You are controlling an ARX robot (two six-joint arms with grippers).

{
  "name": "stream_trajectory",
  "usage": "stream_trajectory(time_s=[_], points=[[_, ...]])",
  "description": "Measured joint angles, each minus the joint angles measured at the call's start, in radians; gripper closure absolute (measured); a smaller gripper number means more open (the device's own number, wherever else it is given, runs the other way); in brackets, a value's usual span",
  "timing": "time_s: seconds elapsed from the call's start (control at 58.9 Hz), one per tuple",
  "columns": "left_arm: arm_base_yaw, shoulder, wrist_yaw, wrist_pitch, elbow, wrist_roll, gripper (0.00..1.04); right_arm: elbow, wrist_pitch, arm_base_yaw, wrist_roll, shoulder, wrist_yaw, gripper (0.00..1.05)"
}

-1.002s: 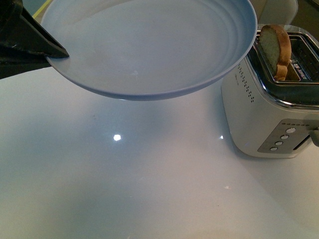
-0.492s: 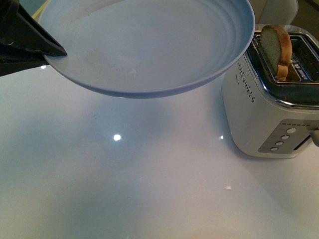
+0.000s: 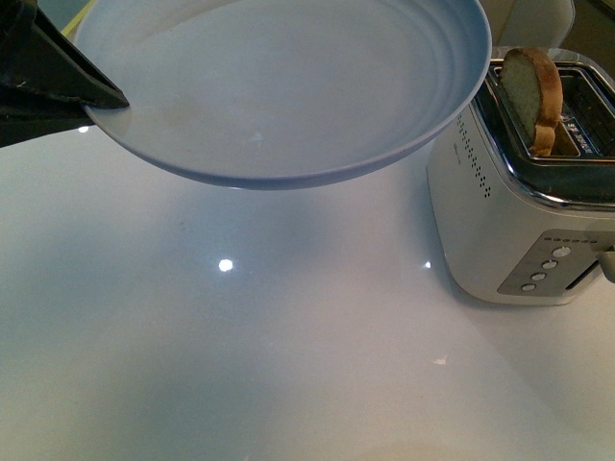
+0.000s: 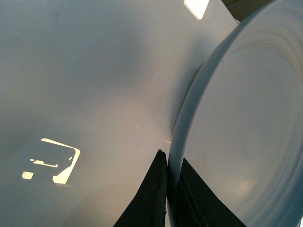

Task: Left arm holds plate, right arm toasts bread

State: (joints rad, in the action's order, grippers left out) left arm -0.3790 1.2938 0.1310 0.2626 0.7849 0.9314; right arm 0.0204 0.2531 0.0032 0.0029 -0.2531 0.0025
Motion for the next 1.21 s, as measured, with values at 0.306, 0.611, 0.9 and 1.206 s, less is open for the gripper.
stream_trajectory(time_s=[0.306, 0.611, 0.9, 1.206], points=[[0.000, -0.005, -0.009, 0.009, 0.000, -0.008, 1.02, 0.001, -0.103, 0.000, 0.000, 0.101, 0.000, 1.03], [0.008, -0.015, -0.026, 0.029, 0.000, -0.045, 1.02, 0.000, -0.251, 0.000, 0.000, 0.245, 0.000, 1.03], [0.007, -0.017, -0.019, 0.025, 0.000, -0.045, 1.02, 0.000, -0.252, 0.000, 0.000, 0.247, 0.000, 0.61], [0.110, -0.007, 0.057, 0.008, 0.019, -0.107, 1.02, 0.000, -0.252, 0.000, 0.000, 0.247, 0.000, 0.09]])
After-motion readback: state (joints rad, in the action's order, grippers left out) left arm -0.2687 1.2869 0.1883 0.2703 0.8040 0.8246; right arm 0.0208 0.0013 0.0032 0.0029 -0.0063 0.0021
